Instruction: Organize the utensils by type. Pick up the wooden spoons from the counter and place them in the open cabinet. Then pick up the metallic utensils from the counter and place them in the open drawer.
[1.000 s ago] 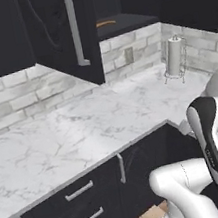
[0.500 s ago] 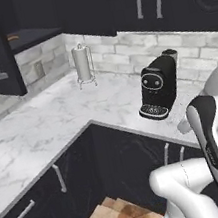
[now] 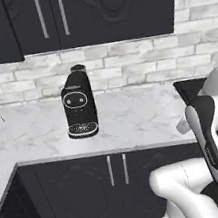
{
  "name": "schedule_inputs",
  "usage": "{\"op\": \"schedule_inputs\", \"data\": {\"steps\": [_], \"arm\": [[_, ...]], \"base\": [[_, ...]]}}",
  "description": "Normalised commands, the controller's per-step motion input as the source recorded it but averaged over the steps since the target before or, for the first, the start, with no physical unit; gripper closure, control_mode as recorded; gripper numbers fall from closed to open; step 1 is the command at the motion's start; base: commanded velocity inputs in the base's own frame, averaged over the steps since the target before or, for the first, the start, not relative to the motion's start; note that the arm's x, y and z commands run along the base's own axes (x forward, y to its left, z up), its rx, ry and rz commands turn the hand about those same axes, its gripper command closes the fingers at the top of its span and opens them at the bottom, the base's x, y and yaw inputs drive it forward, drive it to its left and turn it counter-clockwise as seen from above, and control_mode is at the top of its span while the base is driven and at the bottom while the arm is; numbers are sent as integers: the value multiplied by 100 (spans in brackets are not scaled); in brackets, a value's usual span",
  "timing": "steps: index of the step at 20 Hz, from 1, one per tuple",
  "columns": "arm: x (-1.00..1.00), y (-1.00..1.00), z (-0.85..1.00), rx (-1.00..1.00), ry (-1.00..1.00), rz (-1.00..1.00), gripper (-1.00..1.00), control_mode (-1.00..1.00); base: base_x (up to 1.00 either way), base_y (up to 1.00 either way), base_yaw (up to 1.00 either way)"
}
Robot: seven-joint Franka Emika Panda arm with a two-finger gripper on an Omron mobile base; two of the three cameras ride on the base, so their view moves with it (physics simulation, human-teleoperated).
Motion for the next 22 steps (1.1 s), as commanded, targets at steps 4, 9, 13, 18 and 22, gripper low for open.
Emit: {"op": "schedule_inputs", "data": {"steps": [4, 9, 13, 18, 22], "arm": [[0, 0, 0, 0, 0, 0, -100, 100], [0, 0, 0, 0, 0, 0, -100, 100], [0, 0, 0, 0, 0, 0, -100, 100], [0, 0, 0, 0, 0, 0, -100, 100], [0, 0, 0, 0, 0, 0, -100, 100]], "base": [[-35, -1, -91], [-24, -3, -96], [-2, -14, -99], [2, -23, -88], [6, -27, -77]]}}
